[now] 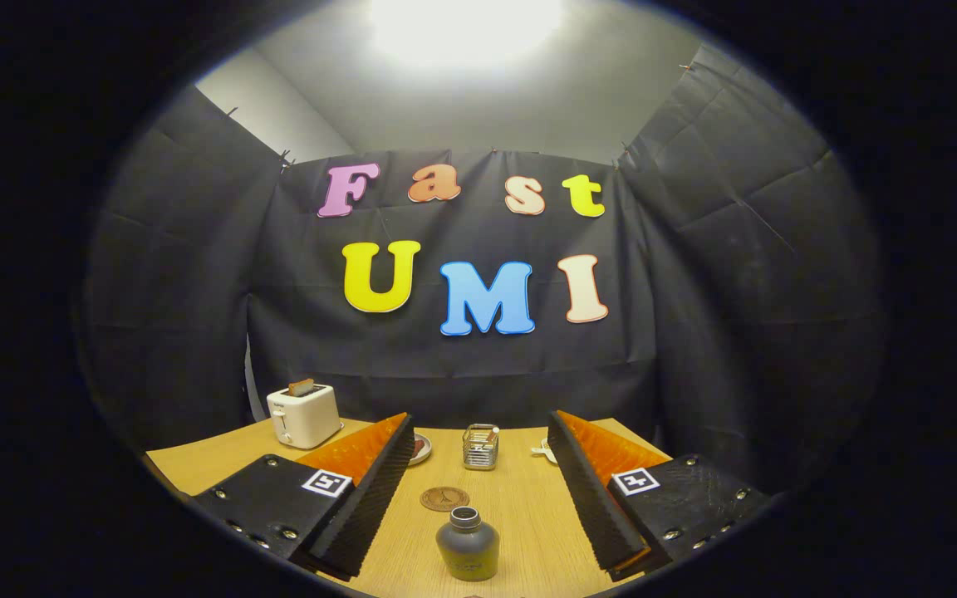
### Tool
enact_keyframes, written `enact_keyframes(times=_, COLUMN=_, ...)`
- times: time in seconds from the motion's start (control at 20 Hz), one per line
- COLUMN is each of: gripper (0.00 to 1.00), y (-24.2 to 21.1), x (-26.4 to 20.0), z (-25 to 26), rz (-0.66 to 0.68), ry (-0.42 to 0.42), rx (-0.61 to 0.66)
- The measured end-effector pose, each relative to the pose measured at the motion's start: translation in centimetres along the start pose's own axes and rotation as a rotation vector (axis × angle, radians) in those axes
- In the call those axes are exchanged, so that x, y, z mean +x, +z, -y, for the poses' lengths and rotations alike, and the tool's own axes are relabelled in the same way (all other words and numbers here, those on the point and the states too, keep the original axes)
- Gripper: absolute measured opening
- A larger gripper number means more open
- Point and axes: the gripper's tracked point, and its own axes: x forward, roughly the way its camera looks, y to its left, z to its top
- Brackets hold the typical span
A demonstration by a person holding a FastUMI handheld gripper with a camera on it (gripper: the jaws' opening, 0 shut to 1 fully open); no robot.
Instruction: Take the bottle from table, then pour the juice into the cup, finally place the bottle on the coaster
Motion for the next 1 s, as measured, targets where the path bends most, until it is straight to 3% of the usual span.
enact_keyframes(times=1.0, gripper=0.99, y=-13.4, x=2.1, z=-1.2, rz=-0.268, ry=0.084, rx=-0.084)
